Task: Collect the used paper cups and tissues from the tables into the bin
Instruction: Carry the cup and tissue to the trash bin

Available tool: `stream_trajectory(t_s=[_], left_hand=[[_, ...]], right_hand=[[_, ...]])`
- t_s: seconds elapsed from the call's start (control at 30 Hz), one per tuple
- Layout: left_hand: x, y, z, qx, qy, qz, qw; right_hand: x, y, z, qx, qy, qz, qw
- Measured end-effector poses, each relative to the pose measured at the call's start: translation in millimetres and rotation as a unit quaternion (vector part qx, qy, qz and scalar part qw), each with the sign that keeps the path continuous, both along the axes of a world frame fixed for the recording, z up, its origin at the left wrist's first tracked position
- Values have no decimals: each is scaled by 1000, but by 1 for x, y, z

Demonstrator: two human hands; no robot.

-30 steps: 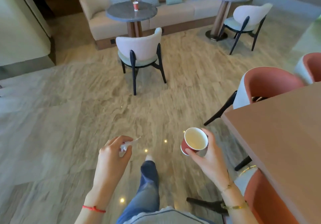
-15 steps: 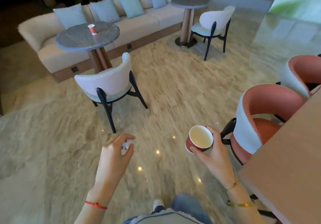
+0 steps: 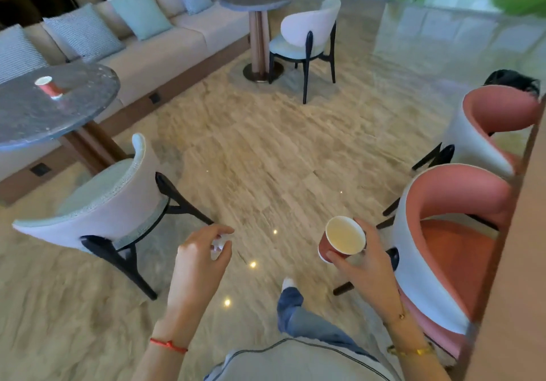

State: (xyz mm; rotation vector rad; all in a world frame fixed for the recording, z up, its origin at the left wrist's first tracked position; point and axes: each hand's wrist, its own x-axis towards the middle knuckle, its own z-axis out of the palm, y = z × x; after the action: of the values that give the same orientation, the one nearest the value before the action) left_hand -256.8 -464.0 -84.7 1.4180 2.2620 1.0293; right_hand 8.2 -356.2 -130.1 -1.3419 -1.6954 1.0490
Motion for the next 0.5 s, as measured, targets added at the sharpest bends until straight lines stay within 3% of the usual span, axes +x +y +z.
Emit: stream_trajectory(t_s=[0.23, 0.5], left_hand=[[-34, 196, 17, 19, 27, -56, 998], [-42, 383, 5, 13, 21, -124, 992]], right_hand=[[-26, 183, 21, 38, -30, -35, 998], [-28, 325, 15, 35, -53, -83, 994]])
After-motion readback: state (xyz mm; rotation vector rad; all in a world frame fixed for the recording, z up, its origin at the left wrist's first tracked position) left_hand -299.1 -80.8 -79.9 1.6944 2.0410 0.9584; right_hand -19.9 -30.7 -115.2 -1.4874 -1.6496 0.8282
